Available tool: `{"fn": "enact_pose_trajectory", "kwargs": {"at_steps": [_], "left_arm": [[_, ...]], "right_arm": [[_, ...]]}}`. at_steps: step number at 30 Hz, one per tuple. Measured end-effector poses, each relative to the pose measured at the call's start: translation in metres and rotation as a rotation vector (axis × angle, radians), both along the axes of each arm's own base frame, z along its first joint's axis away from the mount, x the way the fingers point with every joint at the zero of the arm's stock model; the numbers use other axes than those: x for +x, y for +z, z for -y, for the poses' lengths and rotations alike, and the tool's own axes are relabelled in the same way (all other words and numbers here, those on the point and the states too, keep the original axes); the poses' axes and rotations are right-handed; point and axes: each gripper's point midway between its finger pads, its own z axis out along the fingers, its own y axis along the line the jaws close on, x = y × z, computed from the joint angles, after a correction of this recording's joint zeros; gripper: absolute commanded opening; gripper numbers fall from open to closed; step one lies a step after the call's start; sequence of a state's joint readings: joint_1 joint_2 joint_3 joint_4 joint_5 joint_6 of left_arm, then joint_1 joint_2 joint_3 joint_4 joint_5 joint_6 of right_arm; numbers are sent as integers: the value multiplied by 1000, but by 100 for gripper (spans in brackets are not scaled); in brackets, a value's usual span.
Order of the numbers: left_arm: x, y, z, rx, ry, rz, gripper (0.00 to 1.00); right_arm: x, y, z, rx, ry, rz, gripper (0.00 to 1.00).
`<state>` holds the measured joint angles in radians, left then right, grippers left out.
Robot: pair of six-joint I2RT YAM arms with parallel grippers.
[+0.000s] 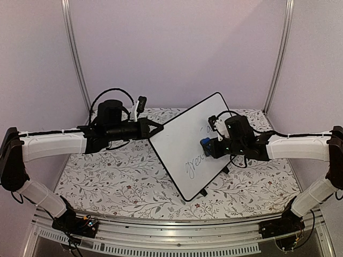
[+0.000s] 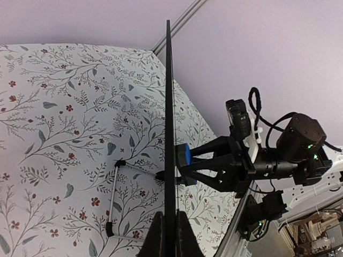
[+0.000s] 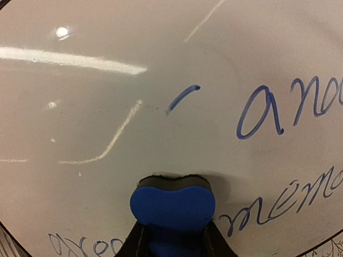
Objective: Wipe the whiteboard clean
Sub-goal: Erase the whiteboard at the center of the board.
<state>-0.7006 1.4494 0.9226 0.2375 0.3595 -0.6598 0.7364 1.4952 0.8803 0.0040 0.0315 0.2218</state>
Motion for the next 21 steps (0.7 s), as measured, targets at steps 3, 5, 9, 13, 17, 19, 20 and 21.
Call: {"fn": "enact_pose_trajectory", "kwargs": {"at_steps": [3, 5, 9, 13, 17, 19, 20, 21], "left_arm": [[0, 0, 0, -1, -1, 0, 0], [0, 0, 0, -2, -2, 0, 0], [0, 0, 0, -2, 0, -2, 0], [0, 0, 0, -1, 3, -3, 0], [0, 0, 0, -3, 0, -2, 0], [0, 1, 0, -4, -2, -1, 0], [0, 1, 0, -4, -2, -1, 0], [0, 1, 0, -4, -2, -1, 0]], "right_arm": [[-3, -4, 2, 0, -1, -12, 15], [-3, -3, 2, 1, -1, -12, 16], [-1, -1, 0, -13, 1, -21, 16], [15, 20, -10, -7, -2, 12, 16], [34, 42, -17, 11, -10, 61, 16], [38, 45, -16, 11, -14, 71, 16], [39, 45, -14, 9, -17, 72, 16], [40, 45, -13, 8, -18, 73, 16]]}}
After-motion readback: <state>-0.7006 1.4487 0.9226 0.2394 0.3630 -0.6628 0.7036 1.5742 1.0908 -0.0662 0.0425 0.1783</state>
